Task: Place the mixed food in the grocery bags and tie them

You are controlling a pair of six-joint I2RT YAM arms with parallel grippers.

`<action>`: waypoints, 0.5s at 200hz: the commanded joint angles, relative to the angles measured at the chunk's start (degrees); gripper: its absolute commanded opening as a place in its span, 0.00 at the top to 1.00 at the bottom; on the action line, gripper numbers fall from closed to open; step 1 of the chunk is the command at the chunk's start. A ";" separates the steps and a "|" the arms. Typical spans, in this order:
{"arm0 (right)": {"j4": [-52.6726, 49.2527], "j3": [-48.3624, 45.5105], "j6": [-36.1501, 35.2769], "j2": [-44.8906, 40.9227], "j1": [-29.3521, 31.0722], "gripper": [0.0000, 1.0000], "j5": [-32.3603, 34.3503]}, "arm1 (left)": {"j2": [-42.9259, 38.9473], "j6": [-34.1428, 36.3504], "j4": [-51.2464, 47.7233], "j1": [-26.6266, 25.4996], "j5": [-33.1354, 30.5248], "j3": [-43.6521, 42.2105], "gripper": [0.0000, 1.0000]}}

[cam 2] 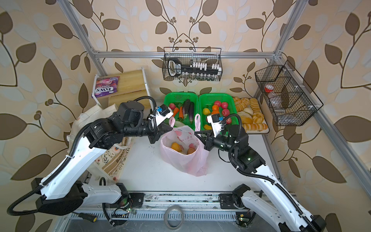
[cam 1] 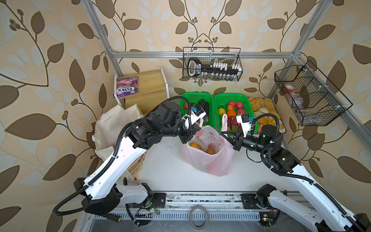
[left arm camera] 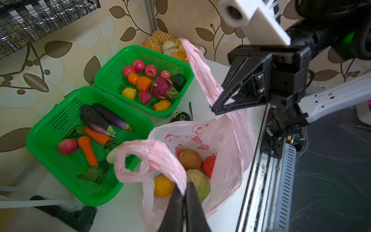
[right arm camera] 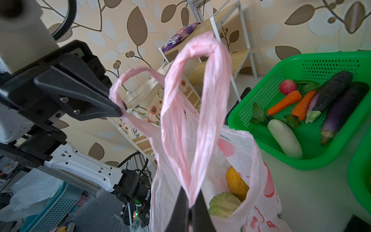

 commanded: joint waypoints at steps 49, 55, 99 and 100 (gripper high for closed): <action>1.54 2.23 -0.50 0.11 1.85 1.00 0.03 | -2.17 -3.05 4.81 0.15 -5.44 -0.40 0.66; 1.54 2.24 -0.53 0.03 2.03 1.00 -0.01 | -1.95 -3.04 4.72 0.20 -5.12 -0.23 0.64; 1.24 2.49 -0.71 -0.45 2.86 1.00 0.16 | 0.43 -5.07 5.57 0.20 -10.02 2.16 0.50; 1.26 2.49 -0.71 -0.48 2.91 1.00 0.14 | 0.44 -5.07 5.63 0.20 -10.11 2.20 0.50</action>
